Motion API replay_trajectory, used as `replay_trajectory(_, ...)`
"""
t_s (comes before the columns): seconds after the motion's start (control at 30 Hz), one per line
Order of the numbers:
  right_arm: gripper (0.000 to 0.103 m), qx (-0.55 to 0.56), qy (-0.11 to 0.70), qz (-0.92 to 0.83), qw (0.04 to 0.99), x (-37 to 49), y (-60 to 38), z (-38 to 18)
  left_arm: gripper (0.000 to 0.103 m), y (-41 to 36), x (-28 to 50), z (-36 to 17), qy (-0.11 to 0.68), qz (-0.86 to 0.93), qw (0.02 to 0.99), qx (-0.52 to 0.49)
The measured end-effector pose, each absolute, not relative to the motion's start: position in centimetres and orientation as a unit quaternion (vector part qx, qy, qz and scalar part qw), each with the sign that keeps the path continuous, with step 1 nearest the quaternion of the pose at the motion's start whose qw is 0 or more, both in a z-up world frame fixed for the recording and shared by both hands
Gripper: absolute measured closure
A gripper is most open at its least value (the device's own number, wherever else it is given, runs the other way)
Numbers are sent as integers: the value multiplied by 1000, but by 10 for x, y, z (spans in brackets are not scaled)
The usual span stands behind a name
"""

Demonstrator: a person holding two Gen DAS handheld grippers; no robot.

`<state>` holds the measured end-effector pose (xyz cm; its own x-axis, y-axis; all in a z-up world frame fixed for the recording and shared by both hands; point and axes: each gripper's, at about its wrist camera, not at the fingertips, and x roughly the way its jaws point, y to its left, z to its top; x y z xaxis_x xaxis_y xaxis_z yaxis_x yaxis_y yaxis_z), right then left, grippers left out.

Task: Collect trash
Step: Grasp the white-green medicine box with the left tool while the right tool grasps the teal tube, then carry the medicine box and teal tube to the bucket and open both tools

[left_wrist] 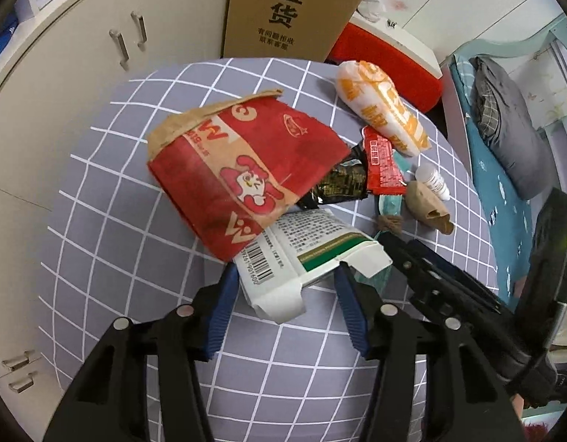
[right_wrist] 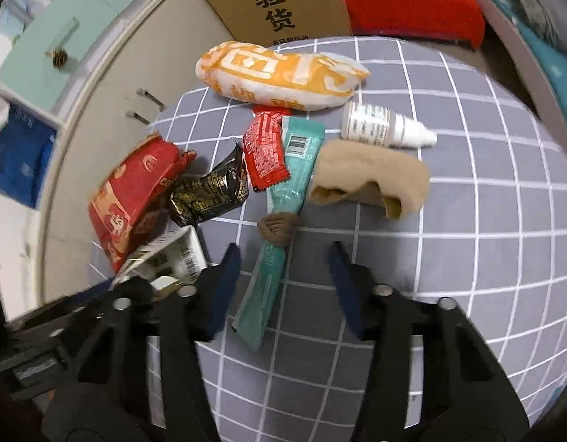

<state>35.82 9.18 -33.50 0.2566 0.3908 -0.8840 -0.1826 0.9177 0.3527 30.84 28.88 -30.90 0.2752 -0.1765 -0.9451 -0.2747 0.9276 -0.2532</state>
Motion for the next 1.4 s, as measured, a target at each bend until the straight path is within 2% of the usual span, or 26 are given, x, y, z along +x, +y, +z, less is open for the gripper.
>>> replay_trajectory(0.07, 85, 81, 587, 188, 784, 358, 95, -336, 50, 290, 304, -307, 601, 32, 777, -185)
replay_trajectory(0.1, 88, 84, 591, 194, 778, 357, 95, -337, 50, 289, 303, -306, 600, 32, 778, -183)
replay_trajectory(0.3, 91, 103, 590, 216, 771, 339, 83, -319, 50, 274, 296, -296, 599, 23, 778, -186)
replay_trajectory(0.8, 92, 167, 552, 220, 787, 288, -47, -262, 50, 152, 279, -237, 570, -44, 808, -142)
replay_trajectory(1.4, 92, 203, 522, 124, 819, 305, -294, -237, 50, -103, 337, -233, 591, -119, 793, -85)
